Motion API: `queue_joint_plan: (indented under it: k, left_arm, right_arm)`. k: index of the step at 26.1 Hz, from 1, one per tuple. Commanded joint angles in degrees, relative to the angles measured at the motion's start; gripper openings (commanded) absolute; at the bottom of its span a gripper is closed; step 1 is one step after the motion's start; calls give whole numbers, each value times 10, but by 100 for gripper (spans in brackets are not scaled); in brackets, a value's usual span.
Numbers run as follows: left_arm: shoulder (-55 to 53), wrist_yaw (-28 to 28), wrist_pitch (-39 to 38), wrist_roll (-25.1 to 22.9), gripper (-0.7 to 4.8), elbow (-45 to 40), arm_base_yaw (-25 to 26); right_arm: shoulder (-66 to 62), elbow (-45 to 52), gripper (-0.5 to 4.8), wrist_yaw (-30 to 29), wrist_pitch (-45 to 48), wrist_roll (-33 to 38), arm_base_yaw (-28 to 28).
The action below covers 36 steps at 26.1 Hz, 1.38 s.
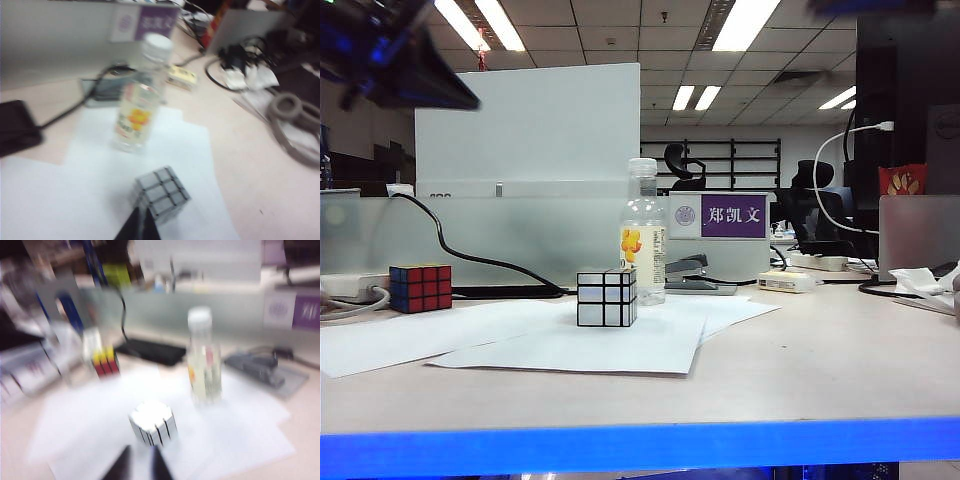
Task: Flip the plastic bottle upside down.
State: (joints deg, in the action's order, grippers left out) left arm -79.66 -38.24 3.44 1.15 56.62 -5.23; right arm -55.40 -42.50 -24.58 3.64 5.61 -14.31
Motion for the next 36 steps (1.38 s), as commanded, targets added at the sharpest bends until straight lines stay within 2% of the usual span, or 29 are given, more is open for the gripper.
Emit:
queue_joint_plan:
  k: [1, 2, 5, 9, 14, 15, 23, 28, 33, 36]
  left_arm:
    - [-7, 0, 44, -23, -4, 3, -10]
    - [-7, 0, 50, -27, -4, 3, -12]
    - [-7, -1, 67, -53, -4, 3, -12]
    - [-7, -2, 69, -57, -4, 3, -12]
    - [-7, -2, 74, -56, -4, 3, -12]
    - [-7, -8, 76, -55, -4, 3, -12]
    - [-7, -8, 101, -41, -4, 3, -12]
    - [-7, -18, 116, -23, -4, 3, -12]
    - [-7, -18, 125, -25, -4, 3, -12]
    - [-7, -19, 136, -15, -4, 3, -11]
  right_arm:
    - [-55, -1, 444, 37, 27, -92, -39]
    - [-75, -1, 479, 47, 46, -100, -48]
    - [-146, -10, 479, 57, 120, -101, -61]
    - [-253, -65, 479, 62, 184, -99, -62]
    - [-371, -182, 479, 69, 188, -102, -62]
    - [-413, -231, 479, 68, 189, -108, -62]
    - [-556, -396, 479, 65, 185, -104, -63]
    - [-609, -454, 479, 79, 173, -122, -67]
    - [-671, -515, 479, 91, 164, -125, -69]
    - [-691, -525, 479, 110, 187, -131, -69]
